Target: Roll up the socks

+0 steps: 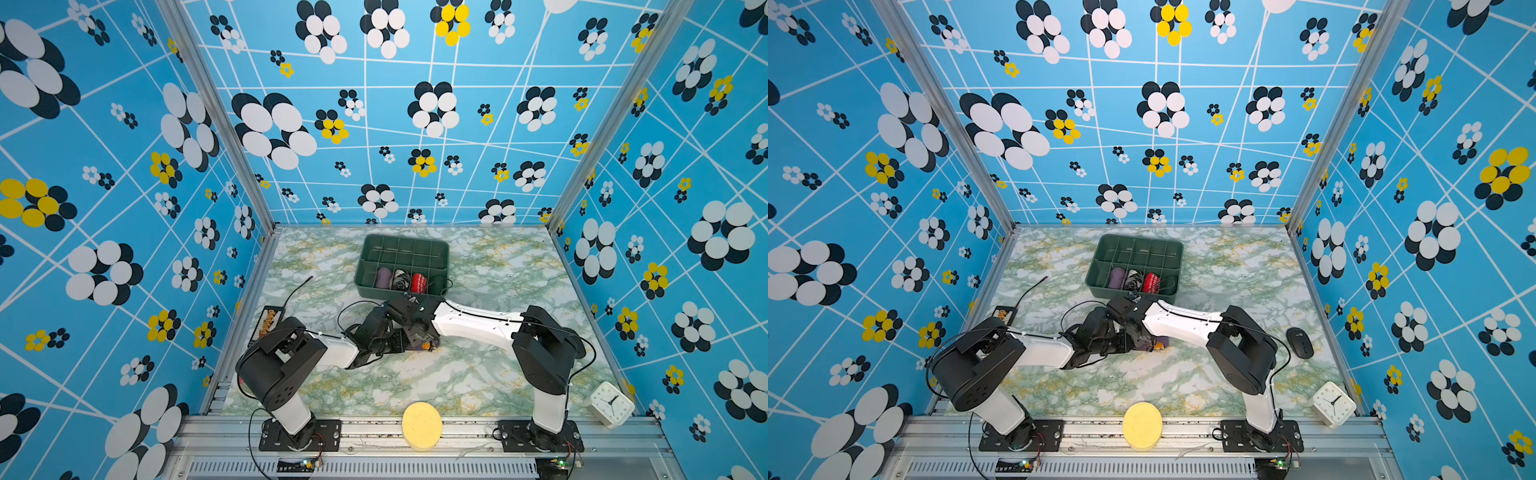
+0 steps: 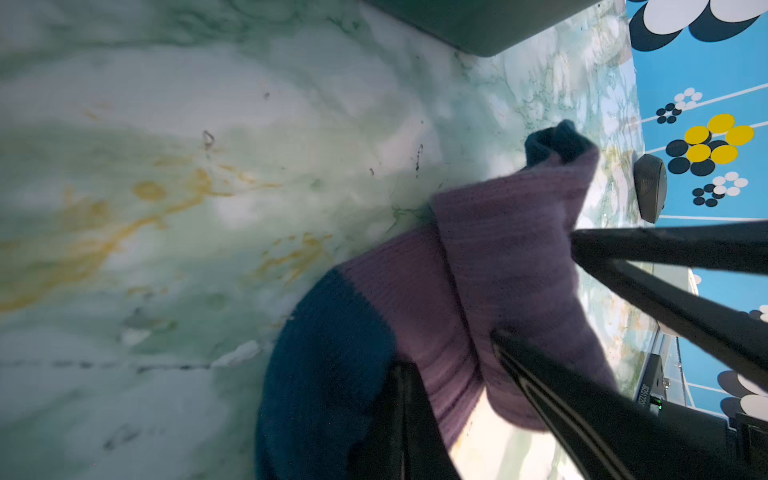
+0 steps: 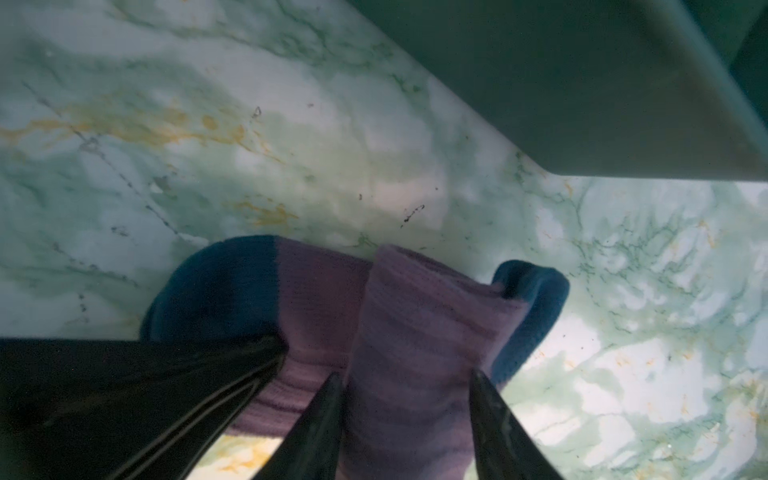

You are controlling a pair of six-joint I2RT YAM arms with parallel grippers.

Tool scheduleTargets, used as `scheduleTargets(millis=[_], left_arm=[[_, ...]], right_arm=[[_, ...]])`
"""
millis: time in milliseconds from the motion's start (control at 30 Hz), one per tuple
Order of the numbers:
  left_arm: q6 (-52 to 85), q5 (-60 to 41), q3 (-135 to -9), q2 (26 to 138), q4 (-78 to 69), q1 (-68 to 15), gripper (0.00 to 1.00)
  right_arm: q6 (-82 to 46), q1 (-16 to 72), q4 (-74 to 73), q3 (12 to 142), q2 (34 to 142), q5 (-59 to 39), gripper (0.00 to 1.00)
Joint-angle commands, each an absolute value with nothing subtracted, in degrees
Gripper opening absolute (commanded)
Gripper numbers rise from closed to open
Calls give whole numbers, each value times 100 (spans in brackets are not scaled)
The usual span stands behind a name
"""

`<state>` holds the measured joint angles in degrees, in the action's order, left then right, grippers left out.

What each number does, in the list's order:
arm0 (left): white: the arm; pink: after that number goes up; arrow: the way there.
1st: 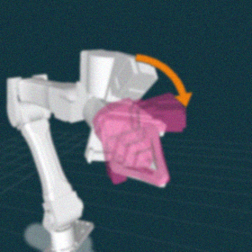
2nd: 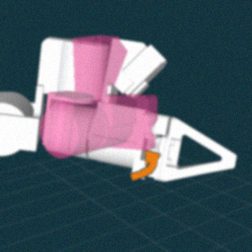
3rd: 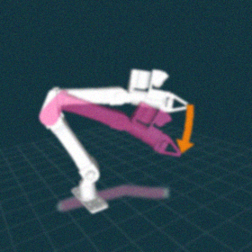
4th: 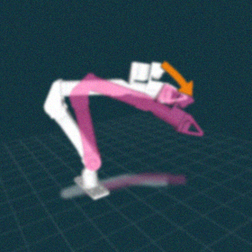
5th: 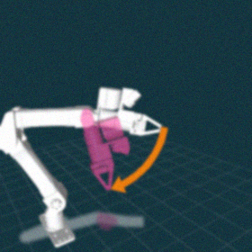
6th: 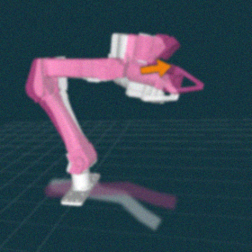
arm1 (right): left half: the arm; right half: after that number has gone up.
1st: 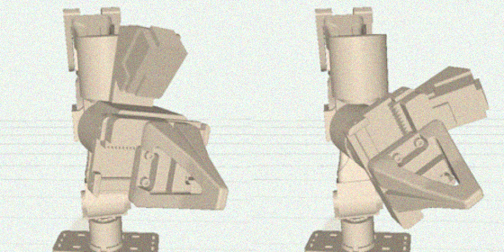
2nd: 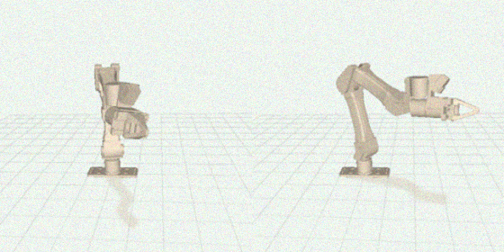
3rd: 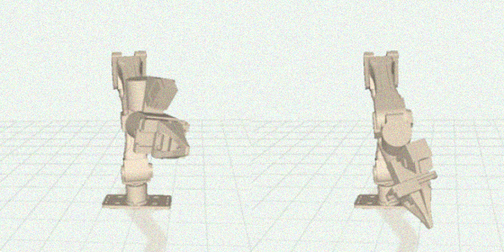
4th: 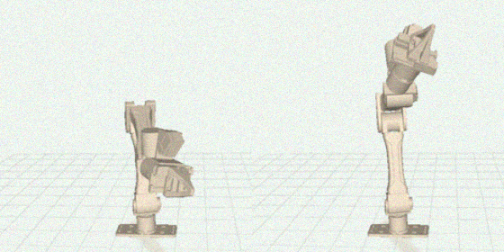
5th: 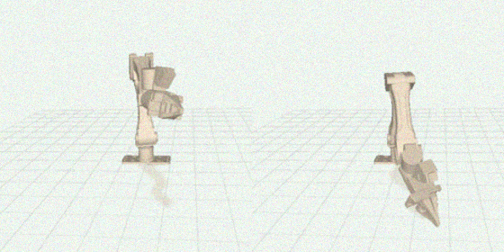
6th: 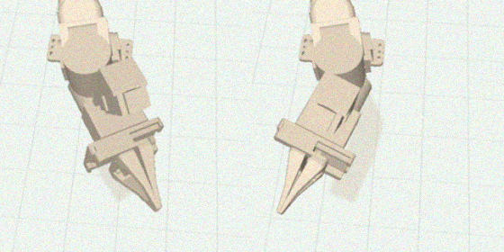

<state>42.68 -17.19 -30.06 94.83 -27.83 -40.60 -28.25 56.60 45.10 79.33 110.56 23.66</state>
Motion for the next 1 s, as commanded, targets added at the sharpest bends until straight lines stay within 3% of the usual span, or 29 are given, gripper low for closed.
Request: scheduleTargets(millis=[0, 200, 333, 400, 967], left_arm=[[4280, -1678, -2839, 9685, -2517, -3986, 8], [4272, -1714, -2773, 9754, -2555, -3964, 8], [4250, -1740, -2750, 9832, -2559, -3964, 5], [4245, -1756, -2728, 9861, -2562, -3950, 3], [4175, -1793, -2571, 9738, -2485, -3753, 2]], right_arm=[[-2861, 5713, 4962, 8040, 11344, 2545, 46], [-2917, 5648, 5115, 8021, 11426, 2575, 27], [-2978, 5548, 5126, 7884, 11328, 2672, 6], [-3005, 5499, 5124, 7799, 11245, 2756, 2], [-3234, 5404, 6144, 7889, 11316, 4325, 0]])
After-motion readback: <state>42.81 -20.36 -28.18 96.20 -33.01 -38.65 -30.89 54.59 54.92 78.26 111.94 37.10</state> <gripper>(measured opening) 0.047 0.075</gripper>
